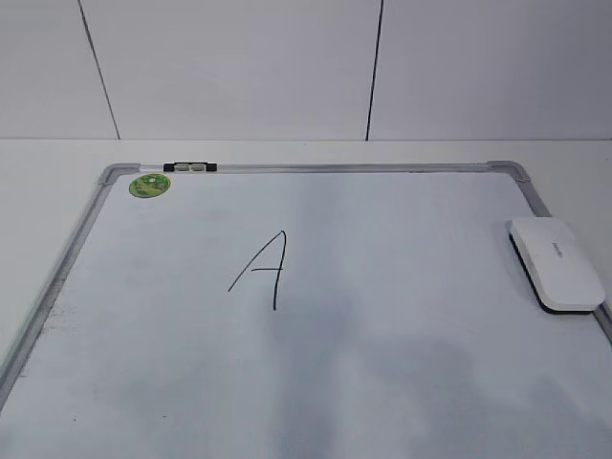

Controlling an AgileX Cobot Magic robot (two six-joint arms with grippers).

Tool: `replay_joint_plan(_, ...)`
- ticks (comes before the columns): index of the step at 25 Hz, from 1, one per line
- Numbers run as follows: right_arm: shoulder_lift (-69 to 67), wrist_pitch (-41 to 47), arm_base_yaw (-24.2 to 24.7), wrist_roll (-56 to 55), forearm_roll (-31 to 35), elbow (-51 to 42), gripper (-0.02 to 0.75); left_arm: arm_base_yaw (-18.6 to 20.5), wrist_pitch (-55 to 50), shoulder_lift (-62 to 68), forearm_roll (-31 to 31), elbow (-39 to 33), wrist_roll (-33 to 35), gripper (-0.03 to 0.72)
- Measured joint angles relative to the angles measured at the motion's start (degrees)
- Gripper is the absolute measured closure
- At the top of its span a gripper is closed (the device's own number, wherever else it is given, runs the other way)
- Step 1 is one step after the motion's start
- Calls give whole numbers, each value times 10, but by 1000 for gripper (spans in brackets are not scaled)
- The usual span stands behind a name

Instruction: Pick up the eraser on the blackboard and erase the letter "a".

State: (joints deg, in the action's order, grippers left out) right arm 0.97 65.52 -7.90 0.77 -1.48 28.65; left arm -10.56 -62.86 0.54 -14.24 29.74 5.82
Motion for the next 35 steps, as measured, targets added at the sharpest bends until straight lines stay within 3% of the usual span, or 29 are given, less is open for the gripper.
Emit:
replay_joint_plan(12,0,0,86,0,0,0,145,70,0,0,0,0,0,452)
replay_joint_plan(18,0,0,101,0,0,0,145,96,0,0,0,0,0,453)
replay_joint_plan(35,0,0,102,0,0,0,145,99,0,0,0,0,0,453)
